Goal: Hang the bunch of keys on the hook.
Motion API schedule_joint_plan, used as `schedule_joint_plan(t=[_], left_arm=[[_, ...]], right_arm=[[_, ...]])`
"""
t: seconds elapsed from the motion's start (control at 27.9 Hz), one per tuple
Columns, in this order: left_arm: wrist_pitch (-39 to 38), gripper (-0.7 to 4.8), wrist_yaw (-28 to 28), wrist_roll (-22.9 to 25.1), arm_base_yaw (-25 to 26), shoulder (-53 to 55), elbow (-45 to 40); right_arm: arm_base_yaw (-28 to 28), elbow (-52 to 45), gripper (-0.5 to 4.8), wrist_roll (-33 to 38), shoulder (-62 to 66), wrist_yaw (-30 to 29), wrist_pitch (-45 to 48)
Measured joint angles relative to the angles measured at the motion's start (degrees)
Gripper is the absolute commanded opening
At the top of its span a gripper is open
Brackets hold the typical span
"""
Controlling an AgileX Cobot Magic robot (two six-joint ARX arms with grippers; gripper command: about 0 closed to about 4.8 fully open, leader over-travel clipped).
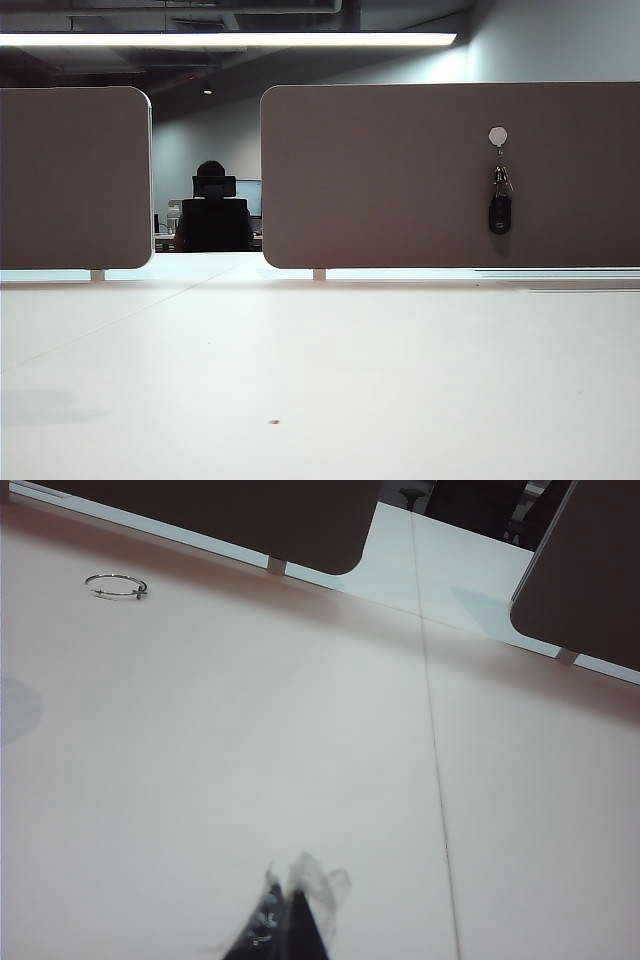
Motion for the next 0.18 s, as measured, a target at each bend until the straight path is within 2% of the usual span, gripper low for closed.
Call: schedule_joint_plan(t=[0.18], left_arm=[[0.0, -0.05, 0.0, 0.0, 0.0, 0.0, 0.0]], right_arm=[[0.0, 0.0, -0.05, 0.0, 0.0, 0.0, 0.0]])
